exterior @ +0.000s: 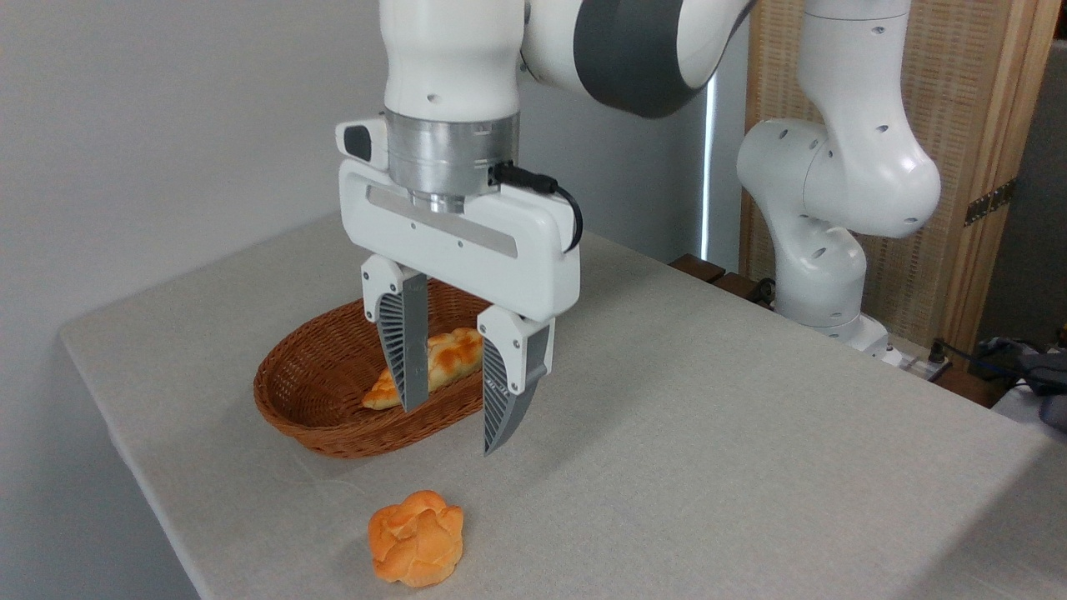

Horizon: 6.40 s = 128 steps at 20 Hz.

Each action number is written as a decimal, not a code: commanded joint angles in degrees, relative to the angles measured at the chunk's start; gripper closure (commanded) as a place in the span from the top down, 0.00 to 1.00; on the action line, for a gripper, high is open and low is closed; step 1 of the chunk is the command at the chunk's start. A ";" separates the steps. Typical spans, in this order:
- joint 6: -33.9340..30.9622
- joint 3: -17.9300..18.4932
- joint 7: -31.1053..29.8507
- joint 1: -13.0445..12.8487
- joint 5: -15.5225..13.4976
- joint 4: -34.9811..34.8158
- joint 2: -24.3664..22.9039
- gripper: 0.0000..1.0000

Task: Put bread into the basket
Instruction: 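Move the open gripper from above the basket down over the orange bun, then lower the gripper around the round orange bun and close on it, then lift the bun and carry it over the wicker basket, then open the gripper to release the bun beside the long roll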

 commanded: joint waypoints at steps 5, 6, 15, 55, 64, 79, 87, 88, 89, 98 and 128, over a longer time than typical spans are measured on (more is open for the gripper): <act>10.08 -1.64 -0.72 0.56 -0.04 -8.41 -1.03 1.00; 10.19 -1.64 -0.72 0.56 -0.13 -8.77 -0.94 1.00; 20.03 -1.90 -0.98 0.38 -0.13 -12.02 2.58 1.00; 28.56 -4.45 -0.19 -0.14 -4.88 -12.02 9.35 0.47; 28.55 -4.45 -0.19 -0.49 -4.88 -11.49 10.23 0.43; 17.05 -4.63 -0.89 -0.85 -4.88 -5.00 9.96 0.36; 6.07 -6.56 -0.98 -1.28 -4.97 -3.94 1.28 0.36; 4.49 -6.65 -0.98 -1.89 -4.97 -3.94 0.13 0.36; 3.08 -6.56 -0.98 -3.12 -4.97 -3.94 -0.84 0.36; 0.34 -6.30 -5.20 -13.94 -5.58 -4.55 -2.26 0.48; 6.58 -5.42 -5.29 -17.72 -5.14 -4.73 2.84 1.00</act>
